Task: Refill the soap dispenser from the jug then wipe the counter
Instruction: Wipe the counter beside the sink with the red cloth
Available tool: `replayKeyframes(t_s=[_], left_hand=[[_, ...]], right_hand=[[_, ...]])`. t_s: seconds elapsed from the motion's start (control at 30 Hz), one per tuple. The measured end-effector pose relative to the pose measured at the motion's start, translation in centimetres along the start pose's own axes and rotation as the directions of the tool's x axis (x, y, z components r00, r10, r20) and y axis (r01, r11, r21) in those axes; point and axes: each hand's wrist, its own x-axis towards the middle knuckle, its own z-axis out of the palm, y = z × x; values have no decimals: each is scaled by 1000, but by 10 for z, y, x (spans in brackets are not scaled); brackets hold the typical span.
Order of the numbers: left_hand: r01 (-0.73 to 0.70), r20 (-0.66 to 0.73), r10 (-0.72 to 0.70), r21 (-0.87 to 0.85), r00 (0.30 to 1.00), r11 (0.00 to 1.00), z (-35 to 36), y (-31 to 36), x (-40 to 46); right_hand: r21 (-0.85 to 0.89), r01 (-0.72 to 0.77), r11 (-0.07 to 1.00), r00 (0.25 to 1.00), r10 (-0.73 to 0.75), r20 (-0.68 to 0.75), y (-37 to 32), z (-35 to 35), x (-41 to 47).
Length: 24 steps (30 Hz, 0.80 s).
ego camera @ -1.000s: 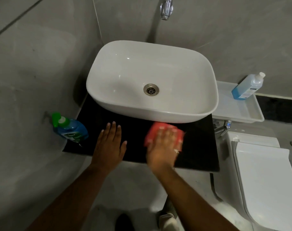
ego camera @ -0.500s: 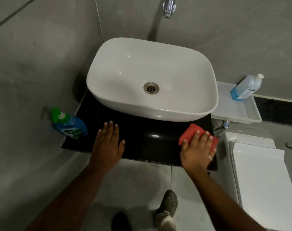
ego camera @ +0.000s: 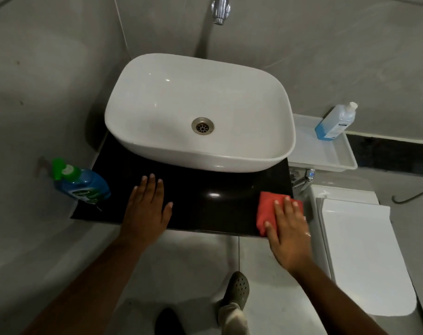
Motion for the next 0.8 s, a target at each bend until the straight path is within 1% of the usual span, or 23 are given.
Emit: replayKeyframes(t_s=[0.03, 0.1, 0.13, 0.17, 0.2, 0.27, 0.3, 0.37, 0.43, 0.47, 0.5, 0.53, 0.6, 0.63, 0.67, 0.73, 0.8], left_hand=[[-10, 2, 10, 5, 1000, 1000, 3, 0, -1], [-10, 8, 10, 6, 1000, 1000, 7, -1, -2], [2, 10, -2, 11, 1000, 1000, 9, -1, -3], [8, 10, -9, 19, 1000, 1000, 10, -2, -3], [7, 8, -7, 23, 1000, 1000, 11, -2, -4], [-4, 2, 4, 24, 1000, 1000, 10, -3, -5], [-7, -3, 7, 29, 1000, 1000, 9, -3, -5], [0, -11, 0, 29, 1000, 1000, 3, 0, -4], [26, -51, -28, -32, 998, 999, -6, 6, -4], [14, -82, -20, -70, 996, 997, -9, 13, -4], [-34, -119, 24, -81, 993, 996, -10, 24, -5], [-111, -147, 101, -64, 984, 992, -9, 39, -3], [-292, -111, 288, -20, 951, 956, -1, 77, 3], [-344, -67, 341, -28, 938, 939, 6, 95, 4], [-357, -20, 356, -33, 934, 934, 12, 108, 3], [-325, 55, 324, 6, 944, 946, 23, 117, 2], [-252, 42, 250, 58, 967, 966, 27, 103, 1]], right_hand=[[7, -110, 994, 994, 110, -12, -9, 2, 5], [53, -347, 936, 936, 350, -46, -48, 9, 17], [81, -428, 900, 900, 432, -52, -72, 12, 24], [96, -454, 886, 887, 460, -46, -96, 16, 29], [91, -421, 902, 904, 426, -35, -119, 20, 31], [32, -240, 970, 970, 241, -22, -159, 29, 27], [10, -142, 990, 990, 142, -2, -173, 32, 22], [18, -13, 1000, 999, 13, 43, -181, 31, 18], [108, 59, 992, 997, -63, 36, -170, 22, 18], [174, 76, 982, 997, -78, 6, -159, 16, 17], [237, 66, 969, 998, -58, -40, -145, 9, 15], [284, 32, 958, 996, -6, -92, -126, 4, 14], [298, -59, 953, 980, 112, -165, -84, -2, 15], [262, -95, 960, 974, 144, -177, -63, -2, 18], [216, -119, 969, 973, 157, -169, -47, 0, 21], [122, -133, 984, 980, 148, -130, -29, 8, 25], [43, -107, 993, 987, 111, -114, -26, 18, 27]])
